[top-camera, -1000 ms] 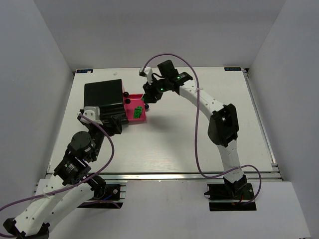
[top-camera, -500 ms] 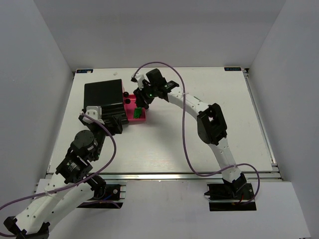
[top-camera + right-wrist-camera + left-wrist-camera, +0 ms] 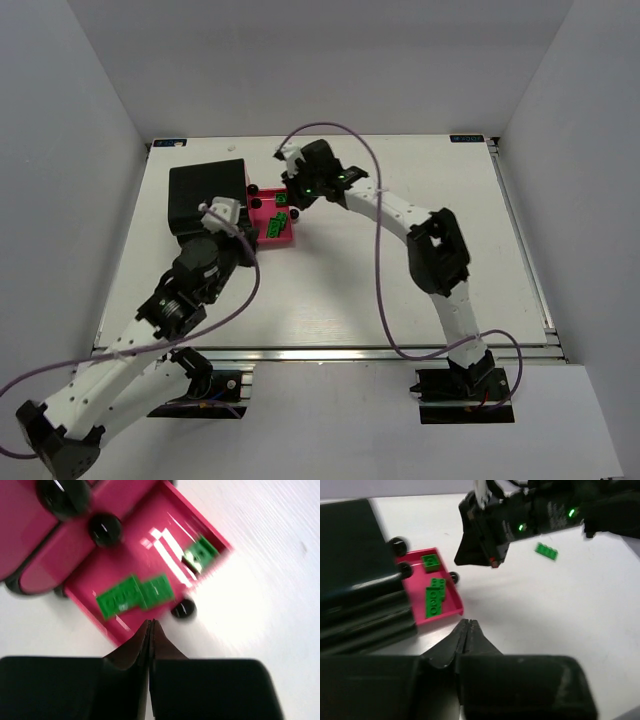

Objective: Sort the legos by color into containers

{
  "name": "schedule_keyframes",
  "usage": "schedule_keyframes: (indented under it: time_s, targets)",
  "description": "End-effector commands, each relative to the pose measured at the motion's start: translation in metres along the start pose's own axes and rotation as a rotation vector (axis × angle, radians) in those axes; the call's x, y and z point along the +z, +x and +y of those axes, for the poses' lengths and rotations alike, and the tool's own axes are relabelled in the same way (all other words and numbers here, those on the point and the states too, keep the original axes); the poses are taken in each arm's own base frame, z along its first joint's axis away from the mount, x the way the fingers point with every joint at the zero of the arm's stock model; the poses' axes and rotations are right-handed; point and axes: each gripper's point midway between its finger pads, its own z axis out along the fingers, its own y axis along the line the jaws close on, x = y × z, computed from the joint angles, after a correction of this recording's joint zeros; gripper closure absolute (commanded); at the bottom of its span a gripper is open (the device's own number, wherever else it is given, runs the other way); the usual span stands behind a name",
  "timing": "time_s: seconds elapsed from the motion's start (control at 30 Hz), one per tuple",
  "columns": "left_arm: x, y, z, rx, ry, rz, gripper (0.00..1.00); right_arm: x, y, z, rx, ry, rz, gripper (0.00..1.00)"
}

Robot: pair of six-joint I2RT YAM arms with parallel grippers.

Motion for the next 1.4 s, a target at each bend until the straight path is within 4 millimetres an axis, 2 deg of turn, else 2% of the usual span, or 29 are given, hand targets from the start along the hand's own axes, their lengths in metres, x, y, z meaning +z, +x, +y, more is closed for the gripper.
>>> schedule_keyframes:
  time_s: [0.0,0.03,0.1,0.13,0.2,0.23,0.27,0.3,0.33,0.37,0.4,0.43,0.5,0.6,0.63,0.67,0.73,0.77,0.8,0.83,0.87,0.9,0.93,1.0,1.07,1.13,1.17,1.27,1.37]
  targets:
    - [0.018,-0.030,-0.057,-0.095,0.218,-0.006,0.94,-0.096,-0.069,-0.049,0.180,0.155,-0.245,1.00]
    - [0.041,-0.009,-0.069,-0.089,0.229,0.084,0.97,-0.132,-0.045,-0.085,0.279,0.199,-0.249,1.00]
    - [0.062,-0.019,-0.097,-0.138,0.302,0.128,0.98,-0.170,-0.040,-0.069,0.426,0.055,-0.279,1.00]
    - [0.087,0.011,-0.109,-0.140,0.299,0.228,0.96,-0.193,0.003,-0.110,0.547,0.103,-0.254,1.00]
    - [0.116,0.004,-0.125,-0.185,0.293,0.246,0.83,-0.222,0.025,-0.109,0.603,-0.002,-0.255,1.00]
    - [0.129,0.011,-0.134,-0.223,0.281,0.283,0.63,-0.233,0.038,-0.102,0.602,-0.025,-0.250,0.88]
    - [0.156,0.049,-0.136,-0.219,0.237,0.379,0.54,-0.255,0.049,-0.117,0.609,0.000,-0.269,0.58]
    - [0.173,0.032,-0.147,-0.255,0.223,0.384,0.46,-0.269,0.048,-0.113,0.557,0.005,-0.276,0.42]
    - [0.186,0.041,-0.154,-0.264,0.197,0.420,0.35,-0.277,0.058,-0.109,0.577,0.006,-0.248,0.31]
    - [0.211,0.085,-0.153,-0.259,0.140,0.516,0.33,-0.288,0.066,-0.112,0.579,0.021,-0.247,0.19]
    - [0.216,0.097,-0.160,-0.278,0.110,0.573,0.32,-0.307,0.065,-0.114,0.511,0.044,-0.279,0.17]
    - [0.234,0.074,-0.173,-0.305,0.124,0.529,0.31,-0.311,0.069,-0.114,0.479,0.066,-0.275,0.11]
    - [0.254,0.113,-0.179,-0.317,0.078,0.609,0.30,-0.314,0.082,-0.119,0.396,0.124,-0.257,0.11]
    - [0.265,0.107,-0.200,-0.339,0.140,0.592,0.38,-0.296,0.105,-0.142,0.251,0.148,-0.176,0.11]
    - [0.263,0.098,-0.205,-0.341,0.175,0.572,0.52,-0.291,0.110,-0.150,0.148,0.138,-0.143,0.11]
    - [0.256,0.111,-0.199,-0.322,0.177,0.587,1.00,-0.285,0.116,-0.160,0.139,0.137,-0.109,0.14]
    - [0.236,0.075,-0.203,-0.313,0.256,0.513,1.00,-0.272,0.123,-0.183,0.132,0.124,-0.040,0.21]
    - [0.220,0.094,-0.189,-0.281,0.241,0.543,1.00,-0.267,0.127,-0.192,0.118,0.124,-0.021,0.28]
    - [0.213,0.084,-0.185,-0.243,0.259,0.500,1.00,-0.257,0.141,-0.202,0.137,0.126,0.024,0.30]
    - [0.195,0.049,-0.177,-0.235,0.256,0.423,0.94,-0.256,0.132,-0.212,0.110,0.141,0.017,0.32]
    - [0.180,0.067,-0.162,-0.203,0.232,0.452,0.79,-0.251,0.132,-0.216,0.088,0.139,0.023,0.32]
    - [0.168,0.063,-0.153,-0.163,0.228,0.438,0.45,-0.242,0.138,-0.222,0.082,0.136,0.039,0.31]
    - [0.147,0.034,-0.149,-0.161,0.252,0.376,0.33,-0.240,0.133,-0.227,0.060,0.145,0.039,0.30]
    - [0.118,0.052,-0.131,-0.107,0.255,0.407,0.18,-0.222,0.138,-0.230,0.021,0.148,0.084,0.16]
    - [0.081,0.028,-0.122,-0.103,0.297,0.344,0.17,-0.211,0.133,-0.230,-0.007,0.144,0.104,0.11]
    - [0.054,0.051,-0.105,-0.077,0.301,0.369,0.17,-0.200,0.144,-0.230,-0.015,0.126,0.151,0.11]
    - [0.032,0.032,-0.099,-0.088,0.323,0.302,0.17,-0.192,0.140,-0.227,-0.035,0.119,0.160,0.11]
    - [0.002,0.052,-0.073,-0.079,0.283,0.297,0.14,-0.174,0.149,-0.226,-0.066,0.119,0.201,0.11]
    - [-0.026,0.040,-0.053,-0.100,0.253,0.213,0.09,-0.159,0.151,-0.232,-0.077,0.151,0.225,0.11]
